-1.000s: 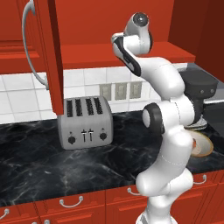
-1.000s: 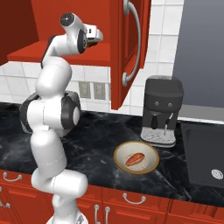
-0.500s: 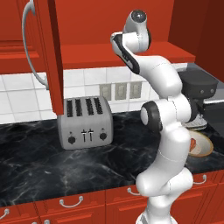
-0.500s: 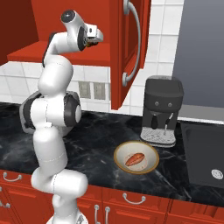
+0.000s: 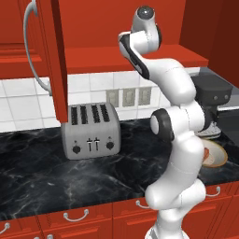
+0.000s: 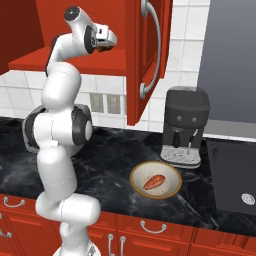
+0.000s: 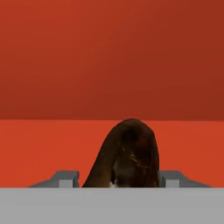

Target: Pick the sweet potatos from the cabinet and place them in one bowl. Pick the pear from the sink and place it in the other bowl.

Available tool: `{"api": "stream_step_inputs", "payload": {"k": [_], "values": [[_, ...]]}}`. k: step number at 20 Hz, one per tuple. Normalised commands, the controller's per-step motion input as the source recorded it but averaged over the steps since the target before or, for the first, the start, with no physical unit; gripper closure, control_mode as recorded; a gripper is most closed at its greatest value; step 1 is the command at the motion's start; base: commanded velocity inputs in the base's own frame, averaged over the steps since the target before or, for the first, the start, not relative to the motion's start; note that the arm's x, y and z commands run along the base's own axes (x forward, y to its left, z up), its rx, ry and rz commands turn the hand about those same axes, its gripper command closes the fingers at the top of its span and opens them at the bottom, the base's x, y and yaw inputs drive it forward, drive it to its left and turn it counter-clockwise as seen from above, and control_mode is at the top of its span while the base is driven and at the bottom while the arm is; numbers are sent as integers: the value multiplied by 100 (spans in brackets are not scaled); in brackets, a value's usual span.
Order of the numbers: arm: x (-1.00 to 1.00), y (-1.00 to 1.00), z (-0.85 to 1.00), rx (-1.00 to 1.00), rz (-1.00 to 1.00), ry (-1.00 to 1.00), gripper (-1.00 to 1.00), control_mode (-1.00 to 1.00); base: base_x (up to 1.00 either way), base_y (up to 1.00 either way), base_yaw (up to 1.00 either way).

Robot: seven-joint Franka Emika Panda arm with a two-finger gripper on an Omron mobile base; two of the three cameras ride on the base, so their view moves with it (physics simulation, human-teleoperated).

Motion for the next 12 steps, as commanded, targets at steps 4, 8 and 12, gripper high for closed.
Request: {"api": "stream_step_inputs", "payload": {"k": [4, 8, 12], "values": [[-43, 0, 1, -4, -13, -6, 100, -100, 0, 0, 0], [-57, 0, 0, -1, -13, -12, 100, -100, 0, 0, 0], [-74, -3, 9, 0, -12, -11, 100, -100, 0, 0, 0]]}}
